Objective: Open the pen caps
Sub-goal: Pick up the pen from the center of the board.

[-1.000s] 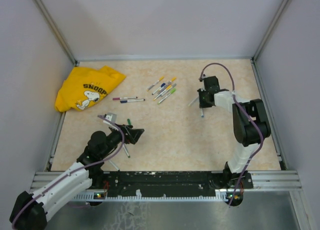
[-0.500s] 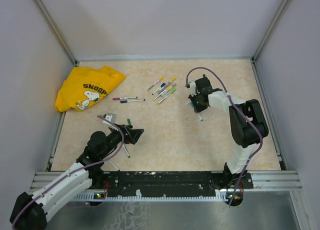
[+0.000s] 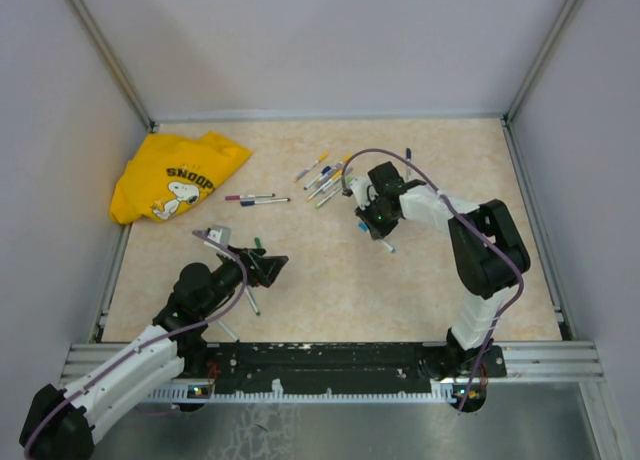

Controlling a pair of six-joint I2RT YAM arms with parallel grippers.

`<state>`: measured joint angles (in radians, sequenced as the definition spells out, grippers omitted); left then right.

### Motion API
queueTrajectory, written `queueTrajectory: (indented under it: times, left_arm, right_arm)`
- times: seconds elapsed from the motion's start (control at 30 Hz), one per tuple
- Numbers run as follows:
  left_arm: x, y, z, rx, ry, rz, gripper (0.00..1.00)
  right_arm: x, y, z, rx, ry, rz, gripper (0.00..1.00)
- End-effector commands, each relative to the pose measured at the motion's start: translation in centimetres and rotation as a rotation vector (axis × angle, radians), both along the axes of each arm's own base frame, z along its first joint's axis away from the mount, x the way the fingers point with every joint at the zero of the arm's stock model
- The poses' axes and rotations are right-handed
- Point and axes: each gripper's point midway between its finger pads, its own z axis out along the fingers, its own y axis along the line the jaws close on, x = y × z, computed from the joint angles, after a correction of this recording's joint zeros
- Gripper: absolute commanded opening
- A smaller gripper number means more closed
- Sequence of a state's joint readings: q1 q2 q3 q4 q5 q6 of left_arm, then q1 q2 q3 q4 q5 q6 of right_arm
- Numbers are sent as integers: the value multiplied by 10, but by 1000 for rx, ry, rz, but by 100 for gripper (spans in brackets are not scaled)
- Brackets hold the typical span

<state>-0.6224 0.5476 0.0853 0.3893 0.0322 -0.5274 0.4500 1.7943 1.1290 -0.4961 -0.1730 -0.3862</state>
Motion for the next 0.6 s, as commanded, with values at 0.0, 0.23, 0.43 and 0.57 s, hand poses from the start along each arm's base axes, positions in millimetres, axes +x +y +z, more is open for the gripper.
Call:
queueTrajectory:
  times: [0.0, 0.23, 0.43, 0.57]
  left_arm:
    - [-1, -2, 6, -42, -15, -3, 93]
    - [0, 0, 4, -52, -13, 9, 93]
    - [-1, 0, 4, -68, -16, 14, 99]
    - [-1, 0, 4, -75, -18, 14, 99]
  right_arm:
    - [-8, 0, -3, -60, 21, 57, 16]
    - [-7, -7, -9, -156, -8, 71, 26]
    - [-11, -8, -12, -168, 14, 83, 26]
    - [-14, -8, -16, -177, 37, 87, 20]
